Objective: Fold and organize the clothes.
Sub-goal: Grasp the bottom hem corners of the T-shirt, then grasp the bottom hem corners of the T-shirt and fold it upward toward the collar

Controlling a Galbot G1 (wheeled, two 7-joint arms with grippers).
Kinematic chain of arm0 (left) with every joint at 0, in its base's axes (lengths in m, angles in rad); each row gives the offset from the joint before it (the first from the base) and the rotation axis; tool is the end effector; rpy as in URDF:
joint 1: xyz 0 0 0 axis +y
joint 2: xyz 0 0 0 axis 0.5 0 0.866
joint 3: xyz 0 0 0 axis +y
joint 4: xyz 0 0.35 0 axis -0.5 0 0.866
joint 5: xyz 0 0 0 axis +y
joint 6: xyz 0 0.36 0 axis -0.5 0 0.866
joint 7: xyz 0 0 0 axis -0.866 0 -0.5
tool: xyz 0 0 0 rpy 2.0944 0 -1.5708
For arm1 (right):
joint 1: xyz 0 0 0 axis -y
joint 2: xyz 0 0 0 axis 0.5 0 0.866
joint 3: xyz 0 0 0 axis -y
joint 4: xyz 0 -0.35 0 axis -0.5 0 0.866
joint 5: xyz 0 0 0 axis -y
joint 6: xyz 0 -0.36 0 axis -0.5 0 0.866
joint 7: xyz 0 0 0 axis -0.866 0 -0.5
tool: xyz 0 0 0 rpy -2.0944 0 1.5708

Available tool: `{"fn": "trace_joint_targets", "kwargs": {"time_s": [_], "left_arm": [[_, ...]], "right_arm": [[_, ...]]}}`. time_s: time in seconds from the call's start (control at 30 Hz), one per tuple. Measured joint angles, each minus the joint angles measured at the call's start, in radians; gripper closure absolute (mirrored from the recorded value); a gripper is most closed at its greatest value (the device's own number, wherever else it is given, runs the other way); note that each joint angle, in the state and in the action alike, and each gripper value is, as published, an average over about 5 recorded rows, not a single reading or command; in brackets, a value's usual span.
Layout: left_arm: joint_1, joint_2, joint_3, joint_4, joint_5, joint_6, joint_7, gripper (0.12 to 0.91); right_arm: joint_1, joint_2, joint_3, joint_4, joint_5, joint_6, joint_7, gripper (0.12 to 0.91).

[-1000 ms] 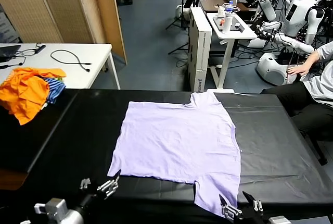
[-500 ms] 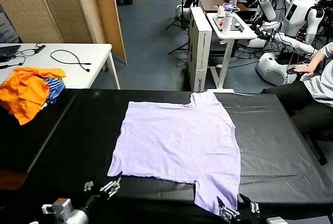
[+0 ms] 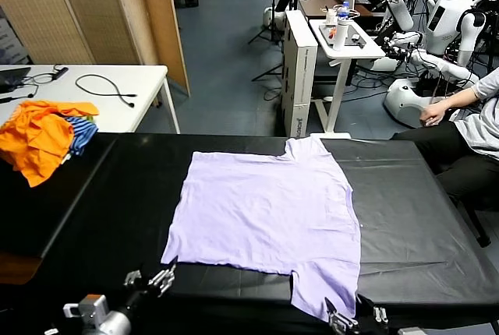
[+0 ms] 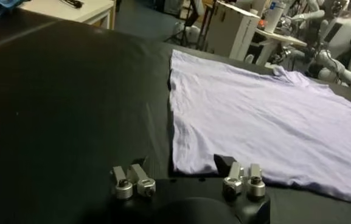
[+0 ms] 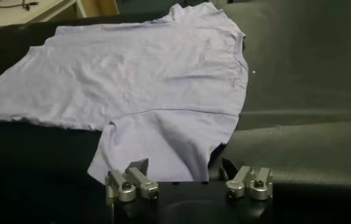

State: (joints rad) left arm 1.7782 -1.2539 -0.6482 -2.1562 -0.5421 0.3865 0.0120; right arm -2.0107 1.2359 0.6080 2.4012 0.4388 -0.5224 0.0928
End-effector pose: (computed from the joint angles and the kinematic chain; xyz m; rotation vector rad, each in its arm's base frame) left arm 0.1336 0.0825 -0.2970 -0.1493 -2.5952 0.2735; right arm 0.0783 -0.0470 -0.2403 0.1652 -2.4511 -0.1036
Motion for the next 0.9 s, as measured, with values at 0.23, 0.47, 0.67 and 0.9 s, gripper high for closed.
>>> {"fn": "trace_joint_targets", "kwargs": {"time_s": [0.23, 0.47, 0.67, 0.9], "left_arm": [[0.010, 0.007, 0.003, -0.006, -0.003, 0.003, 0.001, 0.881], [0.042, 0.025, -0.022, -0.031, -0.009, 0.003, -0.007, 0.884], [0.095, 0.040, -0.075, -0.062, -0.038, 0.000, -0.023, 0.884], [0.172, 0.021, -0.134, -0.119, -0.061, -0.008, -0.055, 0.884]], "right_arm": [[-0.004, -0.005, -0.002, 0.003, -0.007, 0.003, 0.008, 0.869], [-0.055, -0.034, -0.025, 0.046, -0.026, -0.007, 0.040, 0.886], [-0.095, -0.051, -0.023, 0.071, -0.026, -0.009, 0.055, 0.886], [-0.085, -0.067, -0.019, 0.072, 0.003, 0.007, 0.044, 0.886]]}}
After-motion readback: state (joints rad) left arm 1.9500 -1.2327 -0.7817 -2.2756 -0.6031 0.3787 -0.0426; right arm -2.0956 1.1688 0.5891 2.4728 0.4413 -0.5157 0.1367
